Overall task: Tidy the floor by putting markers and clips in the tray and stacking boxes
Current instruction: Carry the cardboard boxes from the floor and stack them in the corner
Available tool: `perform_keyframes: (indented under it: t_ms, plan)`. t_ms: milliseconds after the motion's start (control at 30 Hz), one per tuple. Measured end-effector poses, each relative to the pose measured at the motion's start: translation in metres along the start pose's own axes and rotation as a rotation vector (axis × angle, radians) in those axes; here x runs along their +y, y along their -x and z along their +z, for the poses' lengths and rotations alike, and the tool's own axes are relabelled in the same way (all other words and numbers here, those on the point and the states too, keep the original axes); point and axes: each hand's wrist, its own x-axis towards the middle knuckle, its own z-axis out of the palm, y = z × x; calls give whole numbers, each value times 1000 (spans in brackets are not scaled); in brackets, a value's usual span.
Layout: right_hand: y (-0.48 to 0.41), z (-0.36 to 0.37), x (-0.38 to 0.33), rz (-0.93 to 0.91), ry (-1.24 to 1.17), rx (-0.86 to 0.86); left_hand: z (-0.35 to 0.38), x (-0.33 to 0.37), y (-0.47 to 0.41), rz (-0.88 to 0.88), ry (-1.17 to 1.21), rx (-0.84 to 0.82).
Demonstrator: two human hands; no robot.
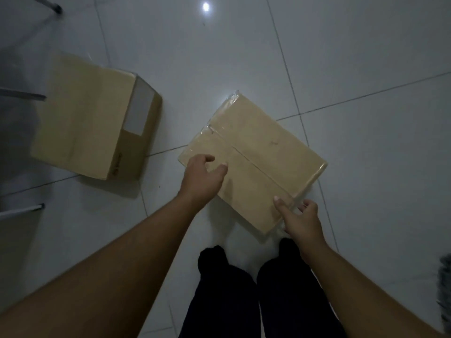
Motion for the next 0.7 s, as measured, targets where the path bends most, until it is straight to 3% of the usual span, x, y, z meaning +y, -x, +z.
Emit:
perform_keyframes:
  t_ms: [167, 367, 533, 700]
  plan:
    - [-37, 18, 15, 118, -137, -78, 6, -24, -57, 43, -281, 102]
    - [-43, 12, 10, 100, -156, -118, -2, -30, -67, -131, -83, 29]
    - [-3, -23, -20, -28, -120, -72, -25, -8, -16, -141, -42, 184]
    - [69, -62, -71, -69, -147, -167, -68, 31, 60, -152, 62, 279]
